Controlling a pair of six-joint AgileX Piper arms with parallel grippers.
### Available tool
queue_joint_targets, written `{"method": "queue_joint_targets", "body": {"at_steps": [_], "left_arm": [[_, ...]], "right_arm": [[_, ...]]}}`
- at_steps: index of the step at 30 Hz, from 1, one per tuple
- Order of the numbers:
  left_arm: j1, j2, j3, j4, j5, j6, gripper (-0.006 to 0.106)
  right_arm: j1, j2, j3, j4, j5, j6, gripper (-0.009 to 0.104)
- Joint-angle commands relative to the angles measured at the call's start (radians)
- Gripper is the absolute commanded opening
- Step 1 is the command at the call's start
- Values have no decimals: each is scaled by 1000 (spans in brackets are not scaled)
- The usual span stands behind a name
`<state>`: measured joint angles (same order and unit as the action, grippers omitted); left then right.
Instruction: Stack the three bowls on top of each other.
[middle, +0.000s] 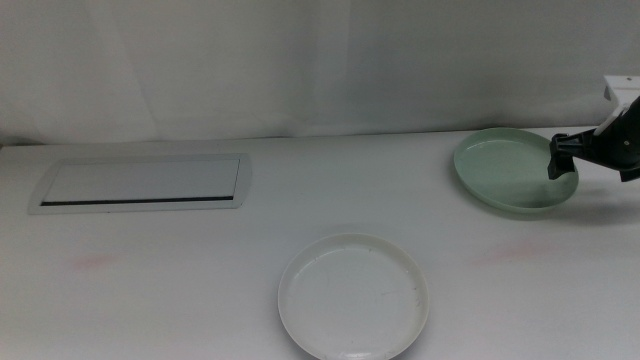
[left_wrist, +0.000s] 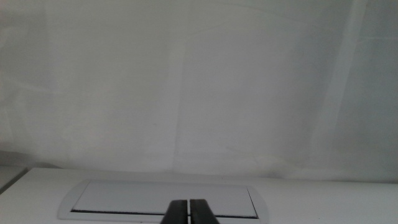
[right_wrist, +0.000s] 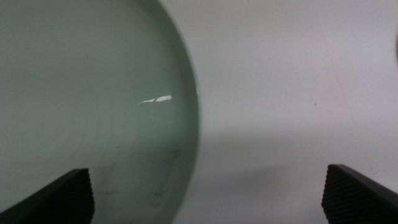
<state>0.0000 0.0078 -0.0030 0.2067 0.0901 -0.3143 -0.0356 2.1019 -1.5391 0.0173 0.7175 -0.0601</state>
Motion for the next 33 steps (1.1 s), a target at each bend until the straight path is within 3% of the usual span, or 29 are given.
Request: {"method": "queue_joint_targets", "body": {"at_steps": [1, 10, 14, 17, 18, 19, 20, 24, 33], "left_arm": [[0, -38, 29, -4, -4, -8, -3], [0, -38, 29, -4, -4, -8, -3], [0, -38, 29, -4, -4, -8, -3], [0, -38, 29, -4, -4, -8, -3], [0, -38, 29, -4, -4, -8, -3], [0, -38, 29, -4, -4, -8, -3], [0, -38, 29, -4, -4, -8, -3], [0, -38, 29, -4, -4, -8, -3], [0, -38, 29, -4, -4, -8, -3]], "right_arm": [[-4, 17, -7, -17, -22, 8, 103], [-4, 70, -9, -17, -36, 30, 102], [-4, 82, -17, -23, -34, 30, 90], [-4, 88, -17, -23, -34, 34, 57], [-4, 93, -17, -17, -34, 37, 26], [-4, 97, -17, -17, -32, 37, 7], [-4, 99, -17, -5, -32, 40, -2], [-6, 101, -17, 29, -43, 42, -3], [-6, 53, -17, 42, 3, 26, -3]]}}
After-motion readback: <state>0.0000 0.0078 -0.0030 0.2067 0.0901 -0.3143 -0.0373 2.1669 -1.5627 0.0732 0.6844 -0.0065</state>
